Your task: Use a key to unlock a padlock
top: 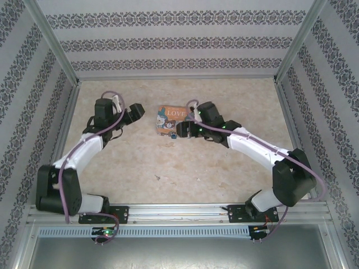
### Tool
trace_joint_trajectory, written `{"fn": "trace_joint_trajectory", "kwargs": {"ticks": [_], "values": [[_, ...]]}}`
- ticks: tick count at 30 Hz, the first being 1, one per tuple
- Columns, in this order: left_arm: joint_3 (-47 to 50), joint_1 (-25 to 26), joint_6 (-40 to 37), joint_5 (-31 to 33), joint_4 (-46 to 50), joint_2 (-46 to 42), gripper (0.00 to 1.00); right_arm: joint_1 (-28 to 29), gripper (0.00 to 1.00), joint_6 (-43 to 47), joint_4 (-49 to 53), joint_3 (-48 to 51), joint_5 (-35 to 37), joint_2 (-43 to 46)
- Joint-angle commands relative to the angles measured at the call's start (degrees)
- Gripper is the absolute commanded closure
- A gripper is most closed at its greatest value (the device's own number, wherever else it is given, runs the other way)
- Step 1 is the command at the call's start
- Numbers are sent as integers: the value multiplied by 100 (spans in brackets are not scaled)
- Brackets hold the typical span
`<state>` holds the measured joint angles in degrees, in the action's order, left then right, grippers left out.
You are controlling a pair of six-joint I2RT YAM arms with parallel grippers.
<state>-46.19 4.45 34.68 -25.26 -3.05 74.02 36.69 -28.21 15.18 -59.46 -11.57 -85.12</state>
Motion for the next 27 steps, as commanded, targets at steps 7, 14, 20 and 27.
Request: {"fn": "trace_joint_trajectory", "kwargs": {"ticks": [7, 14, 20, 27], "values": [[1350, -100, -579, 1740, 680, -2070, 0, 1201, 25, -1194, 1951, -890, -376, -1022], [1743, -128, -827, 2508, 1300, -2884, 1, 1902, 40, -1378, 2496, -1517, -618, -1992], [1807, -145, -929, 2564, 1463, -2995, 1, 2213, 48, -1425, 2637, -1961, -741, -2581], [1807, -146, -938, 2534, 1530, -3034, 1, 2400, 53, -1311, 2900, -2455, -702, -3032]]}}
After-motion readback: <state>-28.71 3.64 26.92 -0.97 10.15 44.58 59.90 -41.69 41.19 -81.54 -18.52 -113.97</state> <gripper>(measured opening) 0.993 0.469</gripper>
